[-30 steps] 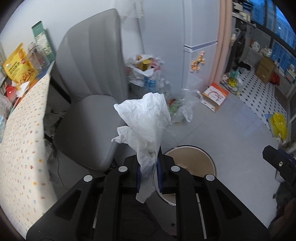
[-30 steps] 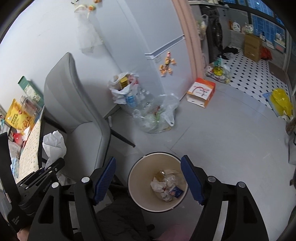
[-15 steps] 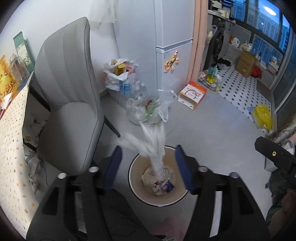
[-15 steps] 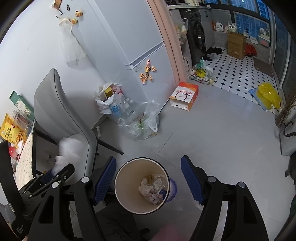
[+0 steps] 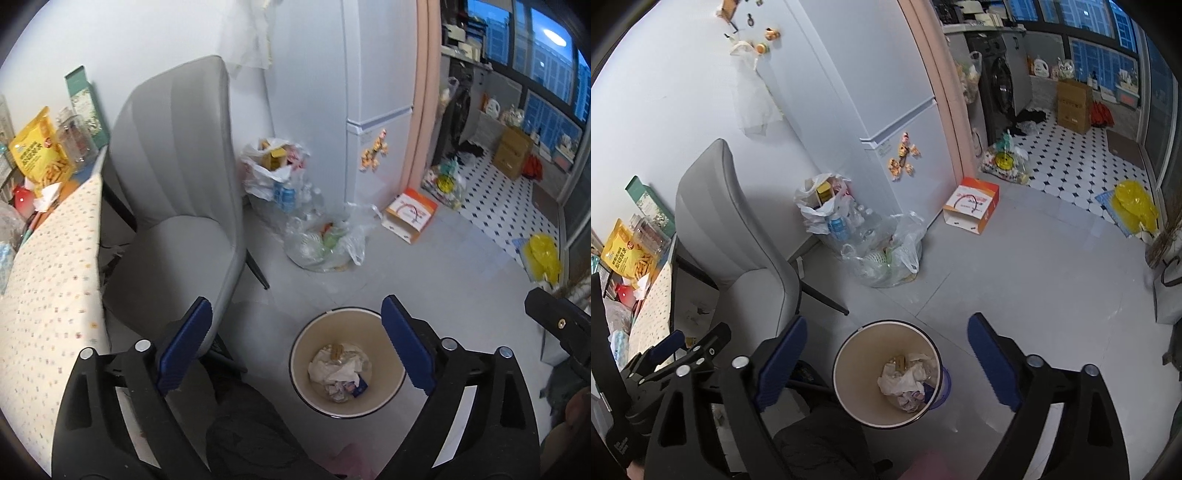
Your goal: Collect trash
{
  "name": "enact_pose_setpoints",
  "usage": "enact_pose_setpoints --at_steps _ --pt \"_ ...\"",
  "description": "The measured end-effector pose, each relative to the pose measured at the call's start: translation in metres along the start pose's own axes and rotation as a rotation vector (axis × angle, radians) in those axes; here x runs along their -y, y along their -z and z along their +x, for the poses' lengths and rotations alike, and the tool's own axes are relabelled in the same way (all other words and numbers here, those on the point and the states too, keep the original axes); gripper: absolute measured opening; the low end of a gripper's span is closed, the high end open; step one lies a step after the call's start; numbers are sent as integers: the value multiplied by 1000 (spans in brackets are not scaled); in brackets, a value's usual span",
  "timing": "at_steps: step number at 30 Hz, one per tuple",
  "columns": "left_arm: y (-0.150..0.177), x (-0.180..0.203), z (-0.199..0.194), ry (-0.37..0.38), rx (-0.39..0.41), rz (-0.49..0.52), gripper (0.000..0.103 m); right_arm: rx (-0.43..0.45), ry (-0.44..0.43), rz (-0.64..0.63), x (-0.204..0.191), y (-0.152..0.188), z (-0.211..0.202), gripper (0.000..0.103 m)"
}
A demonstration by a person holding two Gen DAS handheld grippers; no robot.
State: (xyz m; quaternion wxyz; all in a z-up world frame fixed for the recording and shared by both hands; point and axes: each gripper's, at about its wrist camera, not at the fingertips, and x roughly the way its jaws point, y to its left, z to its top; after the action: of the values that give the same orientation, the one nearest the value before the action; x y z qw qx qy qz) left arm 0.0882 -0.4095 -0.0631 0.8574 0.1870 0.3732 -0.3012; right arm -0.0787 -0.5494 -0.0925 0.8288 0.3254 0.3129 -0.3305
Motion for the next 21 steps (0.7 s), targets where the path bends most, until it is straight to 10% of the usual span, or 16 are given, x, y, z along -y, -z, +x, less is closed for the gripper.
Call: enact_pose_setpoints --at_steps 21 --pt "20 -122 -117 -91 192 -223 97 126 -137 -215 -112 11 -89 95"
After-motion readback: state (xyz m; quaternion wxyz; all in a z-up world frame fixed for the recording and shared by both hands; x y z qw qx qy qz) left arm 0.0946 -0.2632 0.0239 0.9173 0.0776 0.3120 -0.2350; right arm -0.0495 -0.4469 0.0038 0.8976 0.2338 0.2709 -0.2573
